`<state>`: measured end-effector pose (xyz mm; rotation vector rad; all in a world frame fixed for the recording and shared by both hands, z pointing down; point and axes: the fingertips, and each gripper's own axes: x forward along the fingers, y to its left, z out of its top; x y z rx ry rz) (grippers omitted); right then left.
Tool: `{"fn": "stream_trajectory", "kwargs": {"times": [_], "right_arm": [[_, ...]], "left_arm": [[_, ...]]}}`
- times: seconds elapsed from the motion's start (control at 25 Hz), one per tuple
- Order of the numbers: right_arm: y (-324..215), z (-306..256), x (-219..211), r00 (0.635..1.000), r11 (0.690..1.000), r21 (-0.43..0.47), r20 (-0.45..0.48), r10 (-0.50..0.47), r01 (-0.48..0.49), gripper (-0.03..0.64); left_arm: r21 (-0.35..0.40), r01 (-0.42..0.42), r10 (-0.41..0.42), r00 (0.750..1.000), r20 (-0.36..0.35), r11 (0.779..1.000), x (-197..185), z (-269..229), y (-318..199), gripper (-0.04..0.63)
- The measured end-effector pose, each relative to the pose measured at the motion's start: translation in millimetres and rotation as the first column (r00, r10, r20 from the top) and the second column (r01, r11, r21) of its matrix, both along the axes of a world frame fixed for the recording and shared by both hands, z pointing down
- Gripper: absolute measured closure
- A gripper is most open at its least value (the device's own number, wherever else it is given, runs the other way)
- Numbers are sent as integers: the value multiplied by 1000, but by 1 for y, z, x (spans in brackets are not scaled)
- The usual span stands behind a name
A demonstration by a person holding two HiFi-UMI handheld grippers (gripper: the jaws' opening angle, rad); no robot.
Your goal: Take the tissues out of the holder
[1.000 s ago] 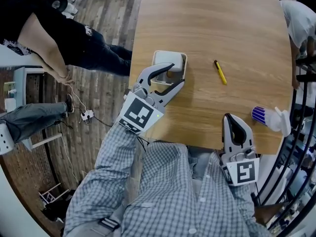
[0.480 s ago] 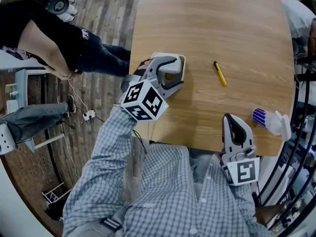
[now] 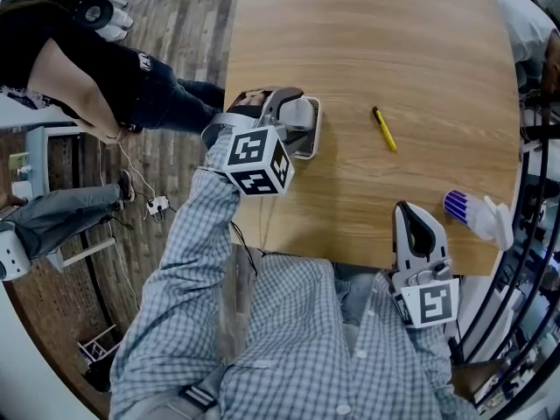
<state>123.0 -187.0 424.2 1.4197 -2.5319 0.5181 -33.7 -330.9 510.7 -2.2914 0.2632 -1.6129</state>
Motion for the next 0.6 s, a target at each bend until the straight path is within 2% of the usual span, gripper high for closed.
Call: {"fn": "stream_trajectory", "kwargs": {"times": [0.16,0.24,0.4,0.52,0.6], "right_arm": [[-6,-4,1,999,1000,-1,29,30,-30,604],[-6,-1,2,1000,1000,-9,14,20,-19,604],[-3,-2,6,1000,1000,1,4,15,-15,604],[-7,-8,5,998,999,0,39,50,-50,604],[-4,-6,6,999,999,-5,29,41,-41,604]], "left_arm": [[-16,-20,21,998,64,1000,-6,15,-1,272],[-22,-21,23,997,79,1000,-9,20,-2,272],[-12,-7,7,997,72,1000,-8,20,-6,277],[-5,1,-1,998,57,1000,-7,20,-7,311],[6,4,-4,999,50,1000,-8,20,-7,321]]}}
